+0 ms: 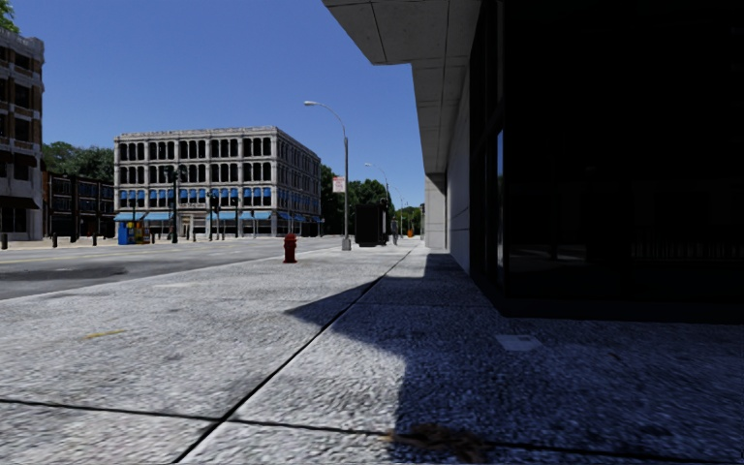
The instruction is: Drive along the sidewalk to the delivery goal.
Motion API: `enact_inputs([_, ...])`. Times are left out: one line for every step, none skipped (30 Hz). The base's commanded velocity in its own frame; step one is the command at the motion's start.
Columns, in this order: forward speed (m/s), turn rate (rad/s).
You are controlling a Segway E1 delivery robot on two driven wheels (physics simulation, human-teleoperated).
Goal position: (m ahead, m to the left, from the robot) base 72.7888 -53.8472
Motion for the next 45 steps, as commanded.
enact_inputs([2.00,0.00])
enact_inputs([2.00,0.00])
enact_inputs([2.00,0.00])
enact_inputs([2.00,0.00])
enact_inputs([2.00,0.00])
enact_inputs([2.00,0.00])
enact_inputs([2.00,0.00])
enact_inputs([2.00,0.00])
enact_inputs([2.00,0.00])
enact_inputs([2.00,0.00])
enact_inputs([2.00,0.00])
enact_inputs([2.00,0.00])
enact_inputs([2.00,0.00])
enact_inputs([2.00,0.00])
enact_inputs([2.00,0.00])
enact_inputs([2.00,0.00])
enact_inputs([2.00,0.00])
enact_inputs([2.00,0.00])
enact_inputs([2.00,0.00])
enact_inputs([2.00,0.00])
enact_inputs([2.00,0.00])
enact_inputs([2.00,0.00])
enact_inputs([2.00,0.00])
enact_inputs([2.00,0.00])
enact_inputs([2.00,0.00])
enact_inputs([2.00,0.00])
enact_inputs([2.00,0.00])
enact_inputs([2.00,0.00])
enact_inputs([2.00,0.00])
enact_inputs([2.00,0.00])
enact_inputs([2.00,0.00])
enact_inputs([2.00,0.00])
enact_inputs([2.00,0.00])
enact_inputs([2.00,0.00])
enact_inputs([2.00,0.00])
enact_inputs([2.00,0.00])
enact_inputs([2.00,0.00])
enact_inputs([2.00,0.00])
enact_inputs([2.00,0.00])
enact_inputs([2.00,0.00])
enact_inputs([2.00,0.00])
enact_inputs([2.00,0.00])
enact_inputs([2.00,0.00])
enact_inputs([2.00,0.00])
enact_inputs([2.00,0.00])
